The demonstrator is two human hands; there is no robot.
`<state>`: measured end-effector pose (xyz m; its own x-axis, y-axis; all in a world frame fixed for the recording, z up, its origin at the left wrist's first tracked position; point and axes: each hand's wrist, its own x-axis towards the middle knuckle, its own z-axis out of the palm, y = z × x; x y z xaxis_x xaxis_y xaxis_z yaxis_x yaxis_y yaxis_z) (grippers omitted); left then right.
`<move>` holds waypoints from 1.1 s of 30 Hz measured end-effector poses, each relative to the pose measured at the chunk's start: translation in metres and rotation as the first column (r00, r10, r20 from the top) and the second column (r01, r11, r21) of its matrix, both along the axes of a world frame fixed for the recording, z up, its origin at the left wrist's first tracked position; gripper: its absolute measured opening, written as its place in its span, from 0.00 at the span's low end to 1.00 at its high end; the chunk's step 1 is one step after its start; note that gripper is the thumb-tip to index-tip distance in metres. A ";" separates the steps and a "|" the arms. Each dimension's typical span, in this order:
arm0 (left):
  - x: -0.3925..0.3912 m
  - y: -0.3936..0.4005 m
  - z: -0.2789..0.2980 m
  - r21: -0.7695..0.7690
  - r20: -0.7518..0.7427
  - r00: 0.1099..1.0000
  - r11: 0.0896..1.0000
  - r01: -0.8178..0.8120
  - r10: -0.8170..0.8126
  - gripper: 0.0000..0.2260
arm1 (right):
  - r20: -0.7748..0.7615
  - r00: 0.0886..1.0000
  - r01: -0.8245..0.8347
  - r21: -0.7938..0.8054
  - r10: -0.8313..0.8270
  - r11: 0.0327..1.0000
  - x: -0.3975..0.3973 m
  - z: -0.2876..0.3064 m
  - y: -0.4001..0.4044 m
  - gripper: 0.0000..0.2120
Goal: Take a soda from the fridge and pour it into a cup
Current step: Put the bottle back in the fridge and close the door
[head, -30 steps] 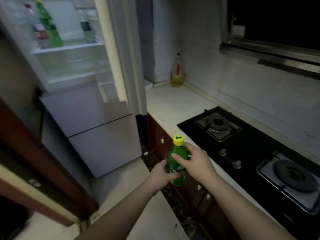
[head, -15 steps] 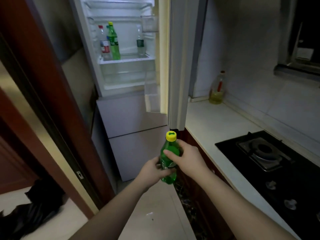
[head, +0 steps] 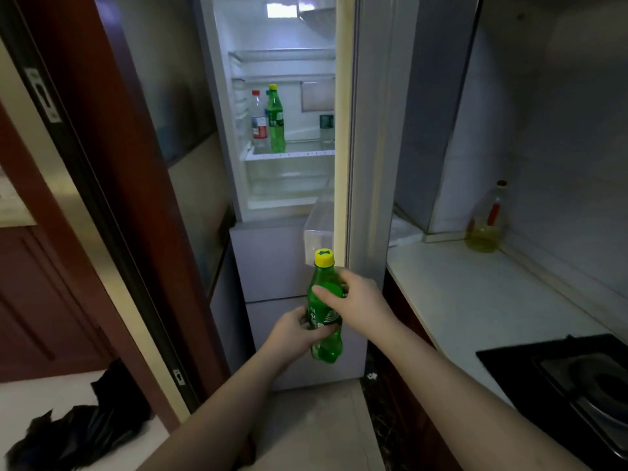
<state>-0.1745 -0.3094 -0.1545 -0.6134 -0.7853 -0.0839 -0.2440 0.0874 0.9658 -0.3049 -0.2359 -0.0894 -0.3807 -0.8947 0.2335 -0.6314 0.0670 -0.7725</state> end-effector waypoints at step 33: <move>-0.053 -0.020 0.011 -0.075 0.099 0.992 0.994 0.083 -0.075 0.17 | -0.268 0.943 0.210 0.019 -0.197 0.978 -0.047 0.006 -0.020 0.19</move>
